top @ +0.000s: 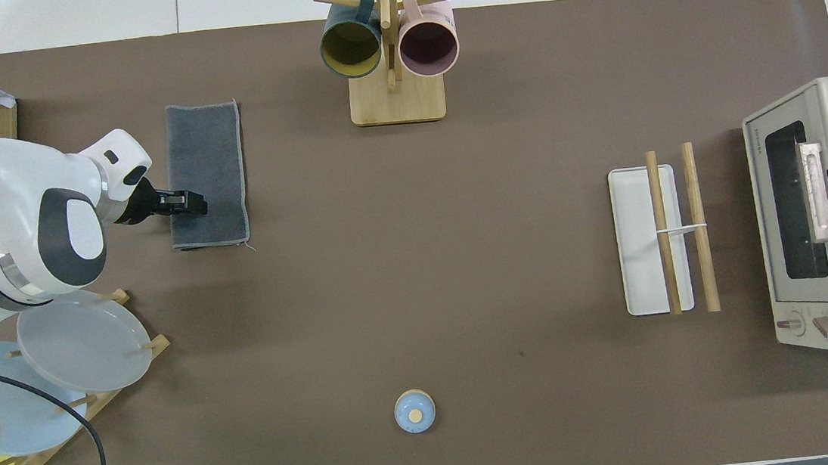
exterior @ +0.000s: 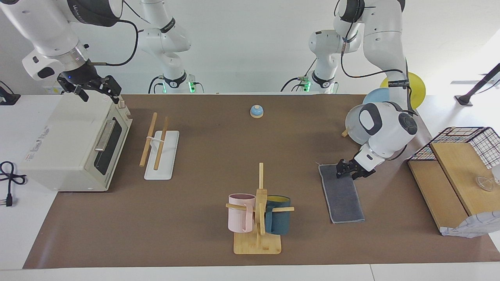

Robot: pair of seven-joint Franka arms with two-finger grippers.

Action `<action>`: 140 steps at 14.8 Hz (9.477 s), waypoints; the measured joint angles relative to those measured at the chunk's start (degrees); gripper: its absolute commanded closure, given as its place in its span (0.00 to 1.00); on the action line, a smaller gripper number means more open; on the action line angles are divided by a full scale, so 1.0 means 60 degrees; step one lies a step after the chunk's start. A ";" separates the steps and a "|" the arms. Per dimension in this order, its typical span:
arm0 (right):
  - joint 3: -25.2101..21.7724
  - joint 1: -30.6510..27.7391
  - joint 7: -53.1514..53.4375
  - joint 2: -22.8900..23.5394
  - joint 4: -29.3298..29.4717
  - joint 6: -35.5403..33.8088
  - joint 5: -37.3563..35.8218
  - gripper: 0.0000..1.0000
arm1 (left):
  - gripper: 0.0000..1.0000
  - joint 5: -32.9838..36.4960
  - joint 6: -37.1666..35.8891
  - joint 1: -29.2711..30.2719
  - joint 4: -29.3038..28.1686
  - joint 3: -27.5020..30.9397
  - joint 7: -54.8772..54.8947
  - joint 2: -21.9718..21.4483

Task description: Fold towel and hang on rack

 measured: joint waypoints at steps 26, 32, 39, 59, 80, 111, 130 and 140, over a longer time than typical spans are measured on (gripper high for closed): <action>0.0000 0.0000 0.0000 0.0000 0.0000 0.0000 0.0000 0.00 | 1.00 0.0892 -0.4806 -0.1482 0.3511 -0.0177 -1.1427 -0.1105; 0.0000 0.0000 0.0000 0.0000 0.0000 0.0000 0.0000 0.00 | 1.00 0.0324 -0.5661 -0.1483 0.3713 -0.0332 -1.5180 -0.2332; 0.0000 0.0000 0.0000 0.0000 0.0000 0.0000 0.0000 0.00 | 1.00 -0.0372 -0.5894 -0.1490 0.3692 -0.0637 -1.8584 -0.2988; 0.0000 0.0000 0.0000 0.0000 0.0000 0.0000 0.0000 0.00 | 1.00 -0.1218 -0.2294 -0.3412 0.2301 -0.1603 -2.5720 -0.3692; 0.0285 0.2910 1.0876 -0.0048 -0.0993 0.4615 0.6663 0.00 | 1.00 -0.1280 -0.1601 -0.3595 0.1647 -0.1577 -2.5795 -0.4043; 0.0198 0.4983 1.1439 -0.0001 -0.2855 0.6924 0.7082 1.00 | 1.00 -0.1424 -0.1583 -0.3591 0.1514 -0.1531 -2.5969 -0.4093; 0.0089 0.3202 0.5042 -0.0983 -0.5236 0.4943 0.4388 1.00 | 0.00 -0.1078 -0.1787 -0.2020 0.1130 -0.1388 -2.3310 -0.4251; 0.0077 0.1384 0.1819 -0.1473 -0.5949 0.4147 0.1072 1.00 | 0.00 -0.0681 -0.4436 0.0394 0.1000 -0.1314 -1.4537 -0.4501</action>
